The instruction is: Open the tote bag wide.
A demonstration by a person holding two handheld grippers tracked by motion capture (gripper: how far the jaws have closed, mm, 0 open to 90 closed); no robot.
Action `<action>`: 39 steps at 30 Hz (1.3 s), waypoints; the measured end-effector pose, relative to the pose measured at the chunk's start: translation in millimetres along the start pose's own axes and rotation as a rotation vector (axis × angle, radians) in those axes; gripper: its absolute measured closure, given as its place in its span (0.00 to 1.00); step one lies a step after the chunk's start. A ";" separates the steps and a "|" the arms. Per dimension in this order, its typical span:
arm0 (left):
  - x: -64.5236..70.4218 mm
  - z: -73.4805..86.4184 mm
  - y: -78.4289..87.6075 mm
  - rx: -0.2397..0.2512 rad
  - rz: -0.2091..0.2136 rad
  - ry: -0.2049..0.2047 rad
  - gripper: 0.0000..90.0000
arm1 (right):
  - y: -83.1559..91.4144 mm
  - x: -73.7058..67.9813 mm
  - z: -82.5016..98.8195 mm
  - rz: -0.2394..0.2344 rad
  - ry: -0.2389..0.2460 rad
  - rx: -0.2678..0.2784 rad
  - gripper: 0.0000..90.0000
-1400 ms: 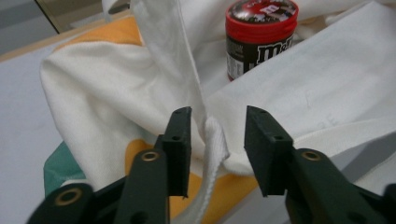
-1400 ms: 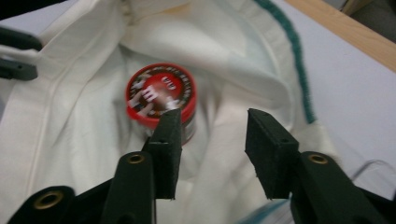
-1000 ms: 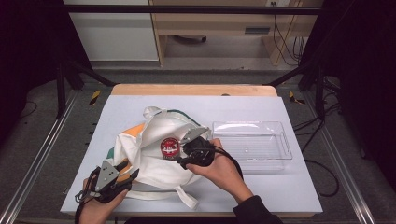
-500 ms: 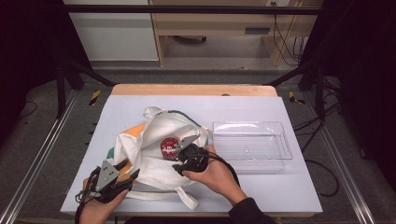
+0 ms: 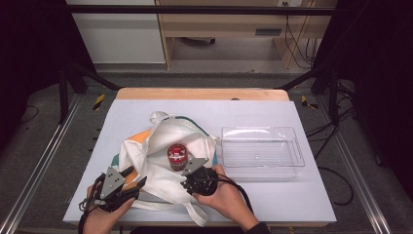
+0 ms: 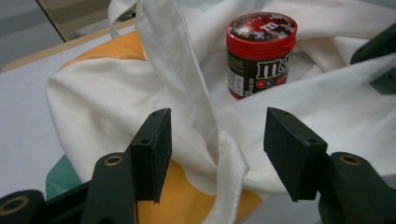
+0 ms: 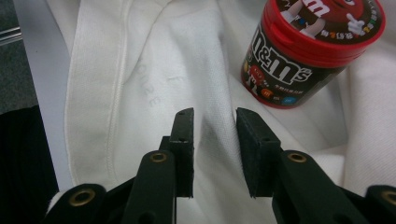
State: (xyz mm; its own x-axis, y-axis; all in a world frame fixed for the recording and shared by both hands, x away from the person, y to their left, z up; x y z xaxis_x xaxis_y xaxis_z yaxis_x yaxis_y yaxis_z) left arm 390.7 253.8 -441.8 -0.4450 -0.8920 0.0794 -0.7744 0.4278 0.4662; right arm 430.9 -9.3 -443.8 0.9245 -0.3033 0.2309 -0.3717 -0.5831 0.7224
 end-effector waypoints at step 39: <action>-22.0 -94.9 -76.6 -0.162 -0.020 -0.053 0.59 | -20.1 14.1 -15.6 -0.048 -0.053 0.016 0.74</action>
State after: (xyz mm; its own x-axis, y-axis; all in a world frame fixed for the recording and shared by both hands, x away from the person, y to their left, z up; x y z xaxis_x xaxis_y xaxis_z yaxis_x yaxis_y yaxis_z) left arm 502.5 226.8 -395.6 -0.4565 -0.8894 0.0245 -0.7026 0.3772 0.6034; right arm 452.7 9.9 -444.8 0.9356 -0.3143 0.1609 -0.3288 -0.6095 0.7214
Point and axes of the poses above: each handheld gripper's, and its own axes: y roughly backward along the jaws, z roughly out of its underside, x roughly to its right, the point moved 1 cm from there along -y, roughly forward along the jaws, and after that the axes turned 15 degrees about y, right-handed, at the moved point
